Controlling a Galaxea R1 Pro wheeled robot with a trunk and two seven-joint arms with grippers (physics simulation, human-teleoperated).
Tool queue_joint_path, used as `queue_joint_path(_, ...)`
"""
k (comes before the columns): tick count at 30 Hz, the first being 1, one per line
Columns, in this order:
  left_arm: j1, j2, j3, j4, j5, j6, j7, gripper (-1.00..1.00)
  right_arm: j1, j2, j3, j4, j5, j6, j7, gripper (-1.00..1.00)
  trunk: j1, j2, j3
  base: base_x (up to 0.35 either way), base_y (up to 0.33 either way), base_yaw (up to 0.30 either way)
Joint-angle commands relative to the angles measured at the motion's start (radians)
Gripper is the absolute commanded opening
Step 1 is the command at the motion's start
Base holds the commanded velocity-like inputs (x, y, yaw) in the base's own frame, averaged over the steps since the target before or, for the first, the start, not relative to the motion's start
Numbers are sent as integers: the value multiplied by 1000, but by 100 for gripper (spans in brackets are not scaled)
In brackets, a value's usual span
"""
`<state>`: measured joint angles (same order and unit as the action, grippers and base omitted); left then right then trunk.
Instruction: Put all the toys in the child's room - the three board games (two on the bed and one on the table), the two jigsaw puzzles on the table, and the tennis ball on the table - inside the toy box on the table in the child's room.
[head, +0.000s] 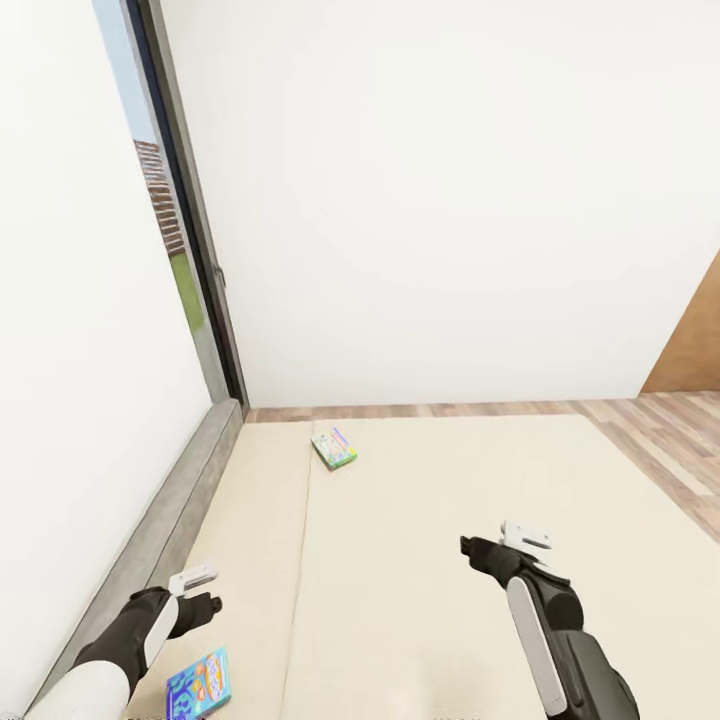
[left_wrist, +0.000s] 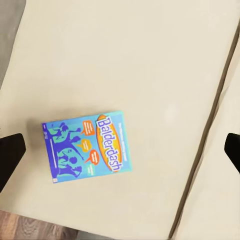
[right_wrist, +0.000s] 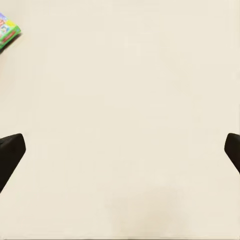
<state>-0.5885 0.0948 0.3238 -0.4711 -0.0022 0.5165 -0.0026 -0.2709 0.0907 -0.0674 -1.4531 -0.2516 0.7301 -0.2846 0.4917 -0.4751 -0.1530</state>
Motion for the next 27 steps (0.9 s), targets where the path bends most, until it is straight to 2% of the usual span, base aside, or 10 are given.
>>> queue_joint_path(1,-1,0,4,-1,0,7,-1,100,6,5,3,-21,-18,16,-8,100,1,-2,-4,0,0,0)
queue_joint_path(8,-3,3,4,0,3,9,-1,100,30,21,30,-92,-101,74,-8,100,1,-2,-15,0,0,0)
queue_joint_path(11,-4,2,4,0,2,6,0,100,26,18,31,-104,-118,94,-8,100,1,-2,-20,0,0,0)
queue_joint_path(27,-4,-3,4,0,-1,2,1,100,-5,9,17,-116,-127,124,-8,100,1,-2,-46,0,0,0)
